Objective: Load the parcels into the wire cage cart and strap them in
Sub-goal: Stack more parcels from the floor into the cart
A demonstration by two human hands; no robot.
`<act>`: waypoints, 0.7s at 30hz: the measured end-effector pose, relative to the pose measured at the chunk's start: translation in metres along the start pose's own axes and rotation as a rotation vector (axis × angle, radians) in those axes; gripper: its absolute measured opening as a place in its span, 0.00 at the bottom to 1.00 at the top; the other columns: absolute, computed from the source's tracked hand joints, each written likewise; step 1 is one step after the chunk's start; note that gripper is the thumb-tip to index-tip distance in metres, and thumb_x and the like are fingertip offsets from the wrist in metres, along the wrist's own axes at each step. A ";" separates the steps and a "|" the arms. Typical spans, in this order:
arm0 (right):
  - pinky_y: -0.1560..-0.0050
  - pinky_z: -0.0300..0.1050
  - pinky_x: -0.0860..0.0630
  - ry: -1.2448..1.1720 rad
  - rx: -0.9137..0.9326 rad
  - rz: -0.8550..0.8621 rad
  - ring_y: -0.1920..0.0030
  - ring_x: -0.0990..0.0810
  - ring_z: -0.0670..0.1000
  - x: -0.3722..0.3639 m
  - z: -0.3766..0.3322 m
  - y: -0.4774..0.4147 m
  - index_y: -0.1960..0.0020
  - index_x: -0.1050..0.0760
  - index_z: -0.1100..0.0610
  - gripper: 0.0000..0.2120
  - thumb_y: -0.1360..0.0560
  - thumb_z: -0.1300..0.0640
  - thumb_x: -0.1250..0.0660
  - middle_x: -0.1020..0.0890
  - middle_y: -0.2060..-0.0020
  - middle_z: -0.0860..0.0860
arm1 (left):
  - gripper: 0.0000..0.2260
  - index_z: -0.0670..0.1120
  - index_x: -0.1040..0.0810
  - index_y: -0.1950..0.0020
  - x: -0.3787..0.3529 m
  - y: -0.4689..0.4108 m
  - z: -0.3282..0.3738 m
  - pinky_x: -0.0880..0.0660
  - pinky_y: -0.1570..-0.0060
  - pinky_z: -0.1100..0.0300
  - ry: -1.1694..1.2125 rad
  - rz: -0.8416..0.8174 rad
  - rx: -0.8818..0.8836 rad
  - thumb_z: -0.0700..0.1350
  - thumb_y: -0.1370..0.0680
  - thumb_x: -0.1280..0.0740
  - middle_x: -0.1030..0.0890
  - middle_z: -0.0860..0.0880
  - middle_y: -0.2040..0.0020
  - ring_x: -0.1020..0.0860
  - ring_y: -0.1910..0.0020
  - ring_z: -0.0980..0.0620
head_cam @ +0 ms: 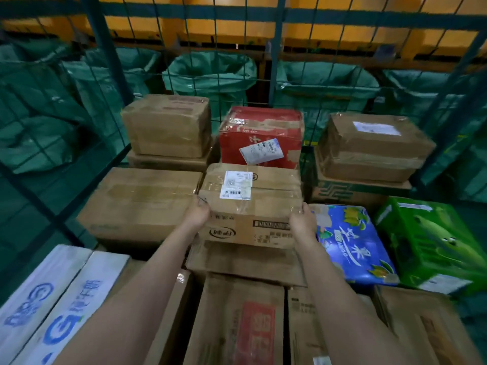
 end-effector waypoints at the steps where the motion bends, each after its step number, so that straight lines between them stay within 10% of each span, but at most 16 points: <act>1: 0.45 0.47 0.31 0.037 0.002 -0.006 0.38 0.28 0.61 -0.008 0.000 -0.009 0.31 0.32 0.58 0.19 0.21 0.63 0.45 0.26 0.36 0.59 | 0.15 0.47 0.33 0.32 -0.004 -0.012 -0.005 0.31 0.39 0.51 -0.008 -0.009 -0.006 0.48 0.17 0.46 0.26 0.44 0.34 0.28 0.36 0.44; 11: 0.37 0.49 0.33 0.155 -0.009 -0.032 0.33 0.32 0.59 -0.046 -0.014 -0.038 0.25 0.42 0.55 0.22 0.18 0.58 0.45 0.32 0.31 0.57 | 0.22 0.48 0.46 0.24 -0.005 -0.063 -0.012 0.31 0.46 0.55 0.054 0.029 -0.038 0.47 0.17 0.45 0.30 0.43 0.30 0.30 0.33 0.42; 21: 0.34 0.55 0.34 0.139 -0.068 0.037 0.28 0.36 0.60 -0.045 -0.012 -0.023 0.22 0.51 0.54 0.30 0.19 0.52 0.42 0.40 0.25 0.58 | 0.35 0.50 0.59 0.22 0.005 -0.050 -0.013 0.39 0.29 0.44 0.145 0.022 0.065 0.51 0.20 0.38 0.40 0.44 0.24 0.39 0.27 0.43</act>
Point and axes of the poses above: each hand's wrist, its own y-axis away from the middle knuckle, its own x-axis out of the back of the hand, z = x × y, the point moved 1 cm from there along -y, towards the middle knuckle
